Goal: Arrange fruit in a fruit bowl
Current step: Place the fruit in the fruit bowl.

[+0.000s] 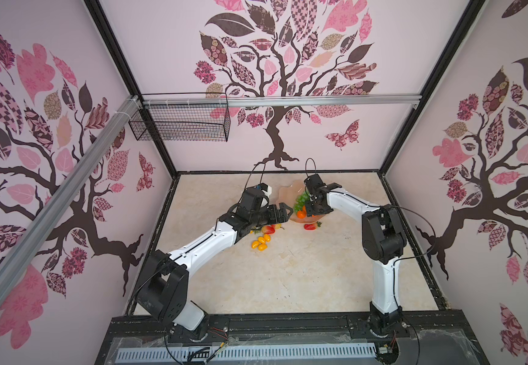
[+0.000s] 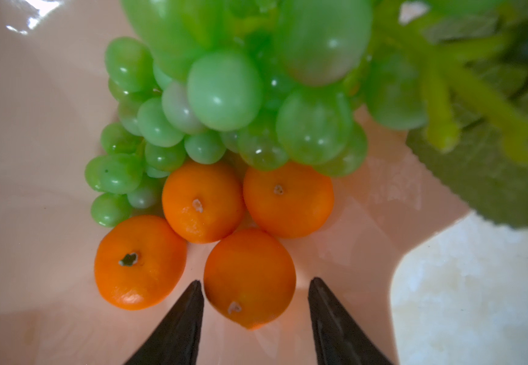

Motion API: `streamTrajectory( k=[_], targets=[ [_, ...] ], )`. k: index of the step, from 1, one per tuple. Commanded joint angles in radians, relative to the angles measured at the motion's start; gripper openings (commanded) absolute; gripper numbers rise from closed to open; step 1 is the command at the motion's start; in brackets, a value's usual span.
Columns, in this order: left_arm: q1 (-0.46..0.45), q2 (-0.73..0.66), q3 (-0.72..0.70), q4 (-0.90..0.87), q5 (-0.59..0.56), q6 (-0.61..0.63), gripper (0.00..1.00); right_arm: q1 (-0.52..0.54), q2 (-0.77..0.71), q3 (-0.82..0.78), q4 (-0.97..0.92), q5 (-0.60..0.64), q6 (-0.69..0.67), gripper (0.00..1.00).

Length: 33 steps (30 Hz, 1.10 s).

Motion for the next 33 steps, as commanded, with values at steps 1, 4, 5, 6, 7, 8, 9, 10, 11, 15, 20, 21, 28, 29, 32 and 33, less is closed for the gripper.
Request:
streamTrajectory(
  k=[1, 4, 5, 6, 7, 8, 9, 10, 11, 15, 20, 21, 28, 29, 32, 33],
  targets=[
    [-0.001, -0.021, 0.036, -0.014, 0.015, 0.029, 0.98, -0.002, -0.058, 0.025, -0.017, -0.029, 0.01, 0.59],
    [-0.02, -0.028, 0.05, -0.049, 0.004, 0.069, 0.98, -0.003, -0.142, -0.022, 0.023, -0.082, 0.027, 0.6],
    [-0.032, -0.032, 0.054, -0.058, -0.003, 0.082, 0.98, -0.003, -0.174, -0.047, 0.043, -0.103, 0.033, 0.6],
    [-0.042, -0.034, 0.056, -0.065, -0.009, 0.094, 0.98, -0.002, -0.211, -0.079, 0.069, -0.119, 0.042, 0.6],
    [-0.051, -0.035, 0.058, -0.07, -0.016, 0.103, 0.98, -0.002, -0.243, -0.11, 0.089, -0.124, 0.054, 0.61],
    [-0.062, -0.037, 0.057, -0.073, -0.023, 0.114, 0.98, -0.003, -0.277, -0.143, 0.11, -0.133, 0.063, 0.61],
    [-0.072, -0.038, 0.058, -0.075, -0.031, 0.125, 0.98, -0.003, -0.312, -0.18, 0.134, -0.139, 0.069, 0.61],
    [-0.081, -0.034, 0.059, -0.079, -0.037, 0.133, 0.98, -0.004, -0.343, -0.211, 0.151, -0.138, 0.079, 0.61],
    [-0.089, -0.032, 0.061, -0.083, -0.044, 0.141, 0.98, -0.008, -0.379, -0.251, 0.17, -0.144, 0.093, 0.61],
    [-0.117, -0.009, 0.075, -0.096, -0.055, 0.165, 0.98, -0.058, -0.513, -0.417, 0.278, -0.233, 0.165, 0.6],
    [-0.142, 0.038, 0.119, -0.122, -0.06, 0.192, 0.98, -0.131, -0.658, -0.62, 0.408, -0.334, 0.248, 0.59],
    [-0.15, 0.051, 0.132, -0.132, -0.064, 0.2, 0.98, -0.145, -0.68, -0.65, 0.419, -0.351, 0.263, 0.59],
    [-0.218, 0.149, 0.24, -0.215, -0.122, 0.253, 0.98, -0.286, -0.708, -0.834, 0.56, -0.586, 0.407, 0.54],
    [-0.227, 0.167, 0.264, -0.235, -0.131, 0.266, 0.98, -0.3, -0.701, -0.853, 0.584, -0.611, 0.426, 0.54],
    [-0.256, 0.215, 0.325, -0.293, -0.157, 0.292, 0.98, -0.314, -0.67, -0.878, 0.633, -0.647, 0.457, 0.53],
    [-0.263, 0.226, 0.34, -0.303, -0.166, 0.299, 0.98, -0.316, -0.656, -0.882, 0.645, -0.657, 0.467, 0.52]
  ],
)
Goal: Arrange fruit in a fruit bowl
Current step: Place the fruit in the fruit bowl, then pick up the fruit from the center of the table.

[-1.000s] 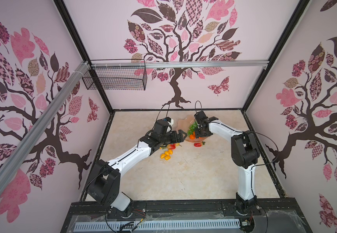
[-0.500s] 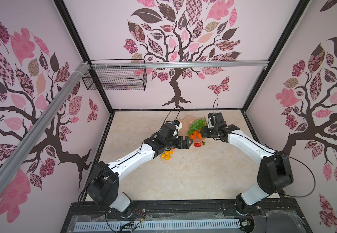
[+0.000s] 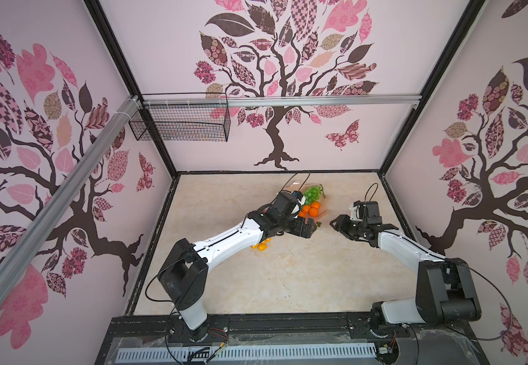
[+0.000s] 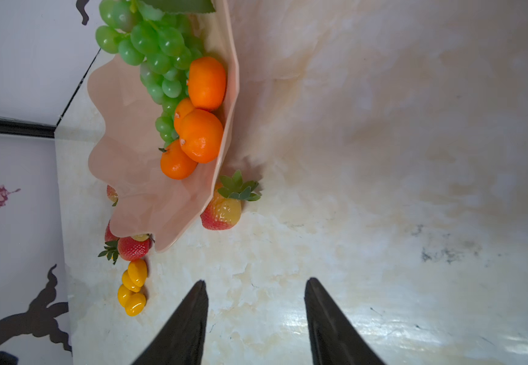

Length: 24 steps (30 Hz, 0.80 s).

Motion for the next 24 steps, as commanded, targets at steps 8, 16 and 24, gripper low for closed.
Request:
streamTrajectory(
  k=[8, 16, 24],
  targets=[
    [-0.031, 0.067, 0.134, -0.108, -0.065, 0.07, 0.98, -0.01, 0.16, 0.046, 0.103, -0.123, 0.1, 0.45],
    [-0.031, 0.067, 0.137, -0.116, -0.086, 0.07, 0.98, -0.009, 0.263, 0.085, 0.139, -0.139, 0.127, 0.4],
    [-0.031, 0.072, 0.141, -0.119, -0.086, 0.067, 0.98, -0.009, 0.327, 0.118, 0.15, -0.147, 0.132, 0.37]
  ],
)
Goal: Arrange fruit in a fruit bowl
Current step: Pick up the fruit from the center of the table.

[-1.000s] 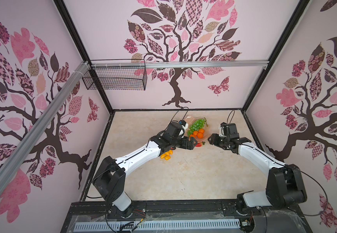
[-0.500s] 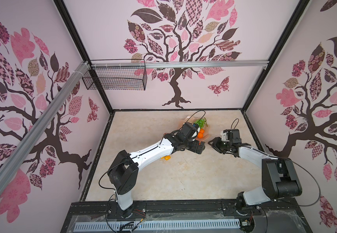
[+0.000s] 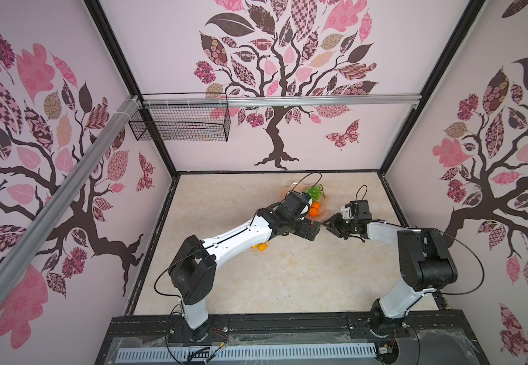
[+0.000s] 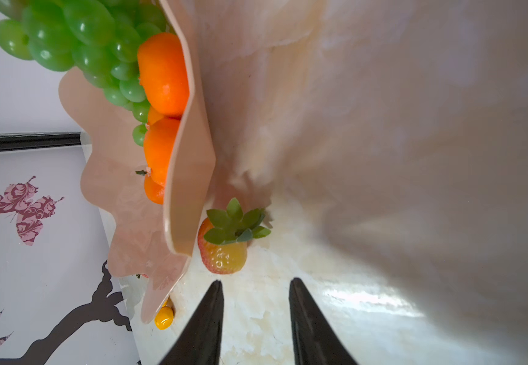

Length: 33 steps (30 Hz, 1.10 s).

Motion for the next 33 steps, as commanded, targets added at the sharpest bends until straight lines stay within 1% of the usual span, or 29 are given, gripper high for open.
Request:
streamTrajectory(
  k=[1, 19, 33],
  targets=[
    [0.0, 0.015, 0.047, -0.007, -0.011, 0.012, 0.98, -0.003, 0.042, 0.036, 0.011, -0.015, 0.009, 0.37],
    [0.0, 0.029, 0.051, -0.013, 0.012, 0.011, 0.98, -0.003, 0.12, 0.06, 0.11, -0.106, 0.055, 0.39],
    [0.001, 0.037, 0.056, -0.014, 0.014, 0.01, 0.98, -0.002, 0.184, 0.113, 0.092, -0.121, 0.049, 0.39]
  ],
)
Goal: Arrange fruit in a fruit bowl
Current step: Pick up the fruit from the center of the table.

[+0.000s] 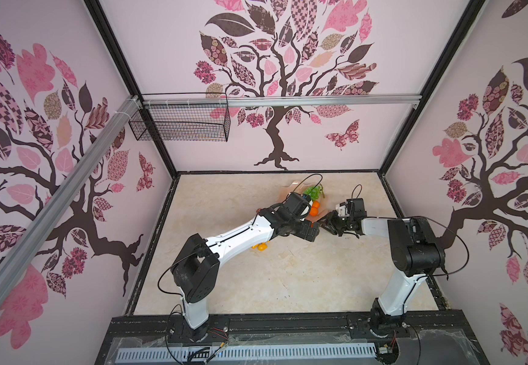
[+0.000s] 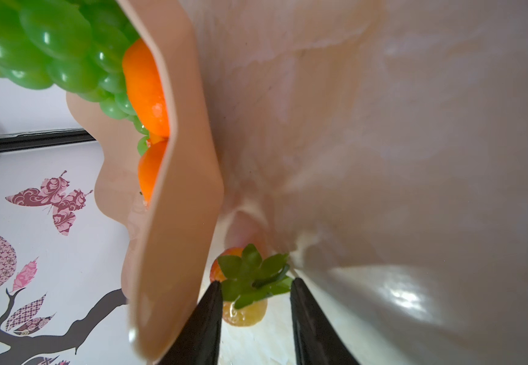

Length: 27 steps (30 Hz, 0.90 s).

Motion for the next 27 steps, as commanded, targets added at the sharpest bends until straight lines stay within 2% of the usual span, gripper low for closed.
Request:
streamTrajectory(
  k=[1, 17, 27],
  targets=[
    [-0.001, 0.014, 0.05, -0.003, 0.008, 0.009, 0.98, -0.002, 0.041, 0.045, -0.006, -0.015, -0.004, 0.39],
    [0.0, 0.015, 0.054, -0.01, 0.011, 0.013, 0.98, 0.022, 0.083, 0.085, -0.083, -0.001, -0.05, 0.42],
    [0.0, 0.009, 0.05, -0.012, 0.007, 0.014, 0.98, 0.027, 0.096, 0.1, -0.115, 0.027, -0.067, 0.39]
  ],
)
